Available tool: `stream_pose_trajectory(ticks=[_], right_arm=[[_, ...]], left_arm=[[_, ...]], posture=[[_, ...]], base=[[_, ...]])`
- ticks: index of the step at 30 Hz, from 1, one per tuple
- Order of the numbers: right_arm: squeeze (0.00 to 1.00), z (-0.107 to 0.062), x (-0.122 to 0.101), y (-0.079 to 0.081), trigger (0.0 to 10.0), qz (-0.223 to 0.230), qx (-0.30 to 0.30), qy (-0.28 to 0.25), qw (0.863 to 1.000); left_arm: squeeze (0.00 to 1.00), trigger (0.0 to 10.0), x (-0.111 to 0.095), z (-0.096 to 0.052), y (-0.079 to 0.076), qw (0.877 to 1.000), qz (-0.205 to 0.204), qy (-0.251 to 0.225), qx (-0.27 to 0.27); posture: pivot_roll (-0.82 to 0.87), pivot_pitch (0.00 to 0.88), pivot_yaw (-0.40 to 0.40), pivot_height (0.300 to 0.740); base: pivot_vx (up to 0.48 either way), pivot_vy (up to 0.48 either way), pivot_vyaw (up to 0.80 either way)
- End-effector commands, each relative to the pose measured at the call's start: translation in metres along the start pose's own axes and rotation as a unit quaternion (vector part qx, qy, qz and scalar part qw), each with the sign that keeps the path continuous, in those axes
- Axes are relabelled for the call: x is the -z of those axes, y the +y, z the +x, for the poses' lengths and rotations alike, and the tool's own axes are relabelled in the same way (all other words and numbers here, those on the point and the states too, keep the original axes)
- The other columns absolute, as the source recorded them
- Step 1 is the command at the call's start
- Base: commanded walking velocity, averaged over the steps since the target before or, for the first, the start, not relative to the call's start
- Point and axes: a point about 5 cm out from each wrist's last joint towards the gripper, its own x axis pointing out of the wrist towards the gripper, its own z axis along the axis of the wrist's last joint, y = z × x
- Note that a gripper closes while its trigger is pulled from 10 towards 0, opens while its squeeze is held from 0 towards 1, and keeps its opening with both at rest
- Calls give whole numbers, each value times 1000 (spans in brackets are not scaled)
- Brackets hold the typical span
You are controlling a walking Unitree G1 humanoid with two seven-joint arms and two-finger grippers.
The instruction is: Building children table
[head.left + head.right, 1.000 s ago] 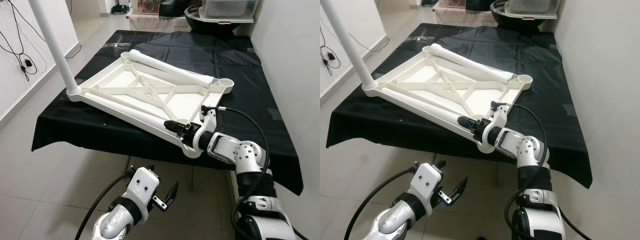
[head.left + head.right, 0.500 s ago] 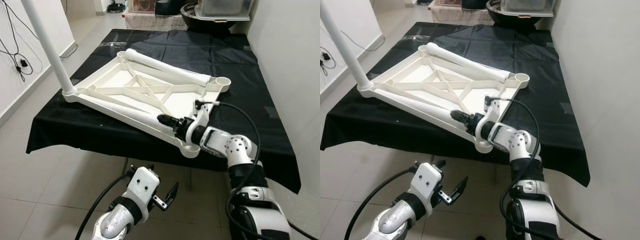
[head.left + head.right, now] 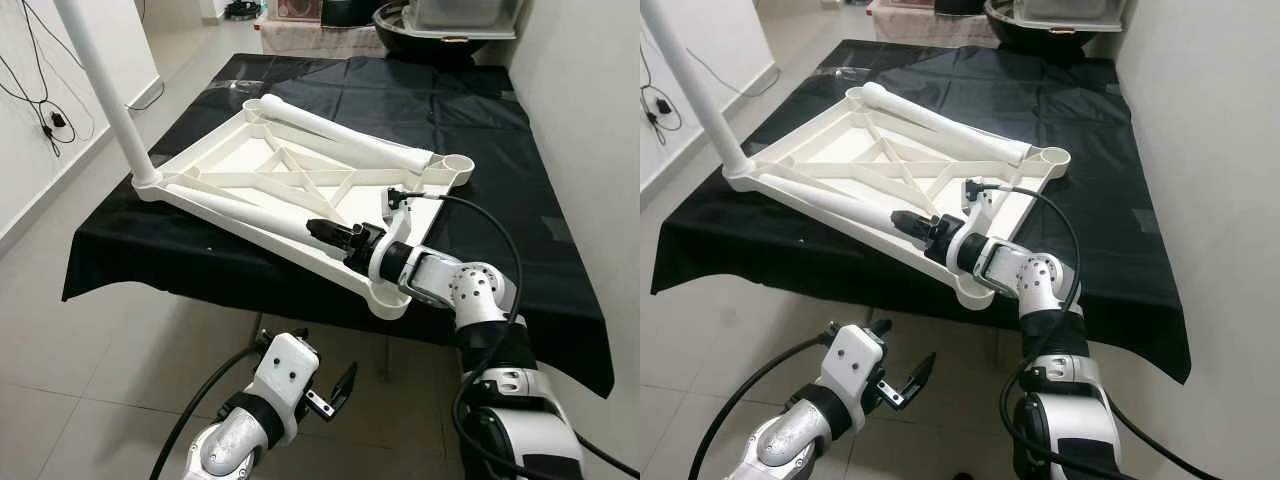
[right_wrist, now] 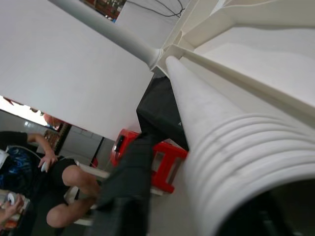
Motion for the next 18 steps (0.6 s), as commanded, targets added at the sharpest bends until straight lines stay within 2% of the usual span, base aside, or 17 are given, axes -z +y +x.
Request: stream_pose_trajectory(ticks=[1,14,18], right_arm=[[0,2,-2,2,0,-9,-1,1,1000],[0,1,-3,2,0,-2,-11,-3,1000],[0,-7,-19,2,0,-11,-31,-22,999]], left_arm=[[0,10000,1,-2,0,1000,-5,6,-2],[0,10000,2,-1,1,1000,-11,5,-3],[0,10000,3,0,3,1000,-16,6,-5]], posture=[[70,174,-44,740],[73,170,-47,740],[78,155,-47,740]], base=[[0,0,0],[0,0,0],[0,0,0]])
